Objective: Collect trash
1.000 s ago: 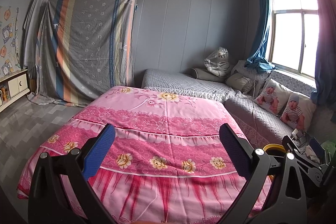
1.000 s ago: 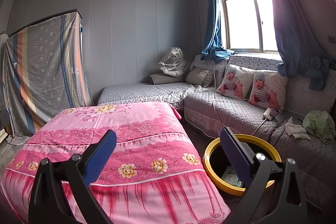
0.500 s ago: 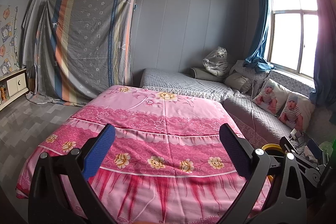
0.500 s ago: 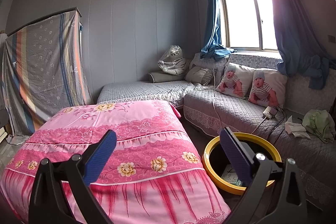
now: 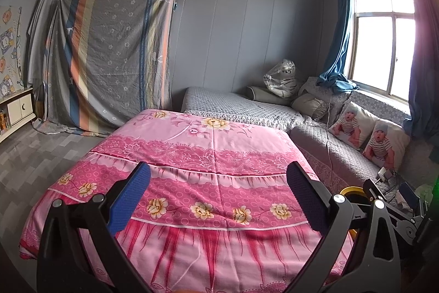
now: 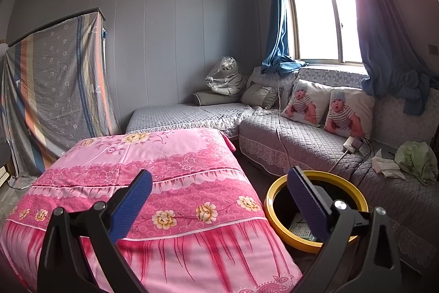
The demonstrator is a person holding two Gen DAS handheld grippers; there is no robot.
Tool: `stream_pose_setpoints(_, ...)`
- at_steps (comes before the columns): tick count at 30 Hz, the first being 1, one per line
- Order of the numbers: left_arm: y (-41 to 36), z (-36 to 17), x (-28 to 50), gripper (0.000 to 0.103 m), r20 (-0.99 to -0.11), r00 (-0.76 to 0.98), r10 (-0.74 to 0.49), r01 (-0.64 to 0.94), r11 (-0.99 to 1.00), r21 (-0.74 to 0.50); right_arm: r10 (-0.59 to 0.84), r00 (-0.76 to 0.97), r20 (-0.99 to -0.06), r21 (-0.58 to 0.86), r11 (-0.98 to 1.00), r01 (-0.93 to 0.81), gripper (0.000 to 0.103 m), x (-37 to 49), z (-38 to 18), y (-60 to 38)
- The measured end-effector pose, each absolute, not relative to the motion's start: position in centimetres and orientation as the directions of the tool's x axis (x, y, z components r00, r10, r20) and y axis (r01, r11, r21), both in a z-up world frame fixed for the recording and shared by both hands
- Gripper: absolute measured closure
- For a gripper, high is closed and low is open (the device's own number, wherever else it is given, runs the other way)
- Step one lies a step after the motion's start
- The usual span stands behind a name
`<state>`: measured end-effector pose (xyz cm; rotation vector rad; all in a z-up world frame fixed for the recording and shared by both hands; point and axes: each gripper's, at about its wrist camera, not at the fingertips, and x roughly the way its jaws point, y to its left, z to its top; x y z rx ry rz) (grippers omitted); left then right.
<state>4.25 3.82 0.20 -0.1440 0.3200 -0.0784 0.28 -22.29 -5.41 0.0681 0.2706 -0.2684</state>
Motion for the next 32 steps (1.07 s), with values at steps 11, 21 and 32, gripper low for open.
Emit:
stream_pose_setpoints(11, 3.83, 0.11, 4.45, 0.008, -0.32, 0.942, -0.104, 0.056, 0.986, -0.158, -0.253, 0.926, -0.28, 0.031, 0.962, 0.272, 0.008, 0.36, -5.52, -22.4)
stream_pose_setpoints(21, 3.59, -0.22, 4.47, 0.008, -0.33, 0.939, -0.102, 0.052, 0.986, -0.155, -0.251, 0.925, -0.285, 0.03, 0.962, 0.271, 0.008, 0.43, -5.63, -22.49)
stream_pose_setpoints(32, 3.27, 0.05, 4.23, 0.008, -0.327, 0.937, -0.12, 0.072, 0.985, -0.155, -0.252, 0.923, -0.292, 0.032, 0.962, 0.272, 0.008, 0.55, -5.77, -22.7)
